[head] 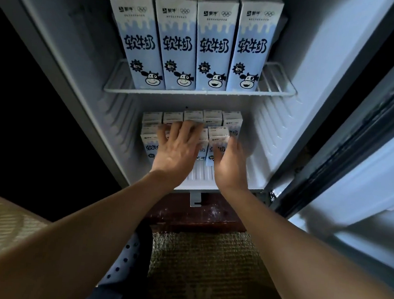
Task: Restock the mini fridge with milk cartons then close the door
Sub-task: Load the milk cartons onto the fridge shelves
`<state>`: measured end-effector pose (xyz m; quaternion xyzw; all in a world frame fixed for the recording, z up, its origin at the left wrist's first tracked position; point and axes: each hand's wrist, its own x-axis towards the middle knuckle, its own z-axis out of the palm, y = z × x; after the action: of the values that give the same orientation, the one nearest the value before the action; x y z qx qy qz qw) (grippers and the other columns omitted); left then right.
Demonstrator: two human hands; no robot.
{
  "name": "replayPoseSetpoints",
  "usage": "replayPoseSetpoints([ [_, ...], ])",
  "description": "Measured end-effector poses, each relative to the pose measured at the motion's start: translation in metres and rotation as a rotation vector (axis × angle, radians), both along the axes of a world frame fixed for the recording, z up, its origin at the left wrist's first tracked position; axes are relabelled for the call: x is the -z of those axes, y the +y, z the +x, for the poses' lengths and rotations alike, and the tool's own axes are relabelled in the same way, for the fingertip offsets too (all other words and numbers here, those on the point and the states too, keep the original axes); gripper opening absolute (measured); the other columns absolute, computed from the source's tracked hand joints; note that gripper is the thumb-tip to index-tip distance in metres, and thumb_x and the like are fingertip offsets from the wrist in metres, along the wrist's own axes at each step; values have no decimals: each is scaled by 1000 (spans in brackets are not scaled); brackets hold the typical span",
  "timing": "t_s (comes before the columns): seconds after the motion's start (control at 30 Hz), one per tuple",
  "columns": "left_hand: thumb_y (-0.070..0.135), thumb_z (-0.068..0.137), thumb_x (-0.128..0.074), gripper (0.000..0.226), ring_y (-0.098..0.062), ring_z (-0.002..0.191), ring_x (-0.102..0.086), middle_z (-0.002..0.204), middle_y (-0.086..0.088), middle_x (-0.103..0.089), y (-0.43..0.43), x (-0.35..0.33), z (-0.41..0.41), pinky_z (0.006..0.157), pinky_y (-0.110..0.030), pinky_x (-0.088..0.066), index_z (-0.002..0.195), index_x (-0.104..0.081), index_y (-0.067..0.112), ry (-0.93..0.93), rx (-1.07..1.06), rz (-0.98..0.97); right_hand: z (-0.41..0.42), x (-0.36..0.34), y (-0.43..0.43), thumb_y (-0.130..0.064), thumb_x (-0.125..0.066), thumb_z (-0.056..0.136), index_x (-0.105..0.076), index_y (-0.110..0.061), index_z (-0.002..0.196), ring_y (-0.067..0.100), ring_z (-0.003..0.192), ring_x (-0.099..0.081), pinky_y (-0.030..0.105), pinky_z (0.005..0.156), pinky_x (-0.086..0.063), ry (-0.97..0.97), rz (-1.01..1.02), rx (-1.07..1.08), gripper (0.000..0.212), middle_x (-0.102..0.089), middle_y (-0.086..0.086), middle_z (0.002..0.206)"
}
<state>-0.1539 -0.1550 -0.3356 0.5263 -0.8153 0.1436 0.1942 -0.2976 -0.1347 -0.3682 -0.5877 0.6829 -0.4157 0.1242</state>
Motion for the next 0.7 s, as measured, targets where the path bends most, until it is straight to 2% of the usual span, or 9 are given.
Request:
replayPoseSetpoints([
  [0.1,28,99,-55,42,-29,114,-44,128,-5,-47,3,4,1,103,-53,-30,138,-45,22,4,15,-38,-1,10,3,-20,-61,99,-47,-8,134,31,109,-61,42,88,-52,24,69,10,39,-62,11,119],
  [0.2,26,100,-54,37,-28,116,-45,131,-1,-46,3,5,1,104,-53,-31,136,-46,25,36,14,-36,-6,14,4,-26,-52,104,-57,-9,119,30,92,-66,37,73,-50,82,144,59,23,-68,9,100],
  [0.3,15,93,-62,43,-28,112,-46,128,-4,-48,2,6,-3,102,-53,-34,133,-49,24,85,-22,-44,-6,14,5,-33,-47,105,-62,-9,110,28,79,-66,36,64,-49,114,180,65,28,-66,8,84],
  [0.4,4,83,-68,57,-28,113,-46,129,-4,-47,0,6,-5,103,-54,-34,135,-51,22,111,-44,-34,-3,10,3,-35,-47,106,-63,-9,109,23,68,-59,34,58,-40,131,208,82,31,-57,2,74],
  [0.5,8,86,-63,58,-29,118,-45,134,-3,-47,3,5,-6,106,-54,-32,141,-47,19,107,-56,4,-2,6,1,-31,-47,107,-63,-11,112,12,60,-49,25,53,-33,58,251,102,26,-48,-7,67],
  [0.57,16,88,-54,59,-30,124,-42,138,-4,-45,8,5,-7,110,-54,-28,146,-41,17,93,-68,41,-2,0,0,-29,-46,106,-64,-13,109,11,65,-56,17,54,-34,-35,288,99,24,-57,-4,74],
  [0.63,22,87,-50,64,-31,128,-40,141,-5,-42,11,5,-8,112,-53,-24,149,-36,15,72,-70,71,-1,-1,-1,-29,-48,103,-64,-11,104,28,82,-64,28,66,-38,-4,299,79,24,-66,9,87],
  [0.7,24,86,-49,68,-31,130,-39,143,-6,-40,11,5,-7,113,-53,-23,151,-32,14,58,-64,92,0,0,-1,-30,-48,102,-63,-10,103,33,87,-64,31,68,-37,20,303,87,24,-67,13,91],
])
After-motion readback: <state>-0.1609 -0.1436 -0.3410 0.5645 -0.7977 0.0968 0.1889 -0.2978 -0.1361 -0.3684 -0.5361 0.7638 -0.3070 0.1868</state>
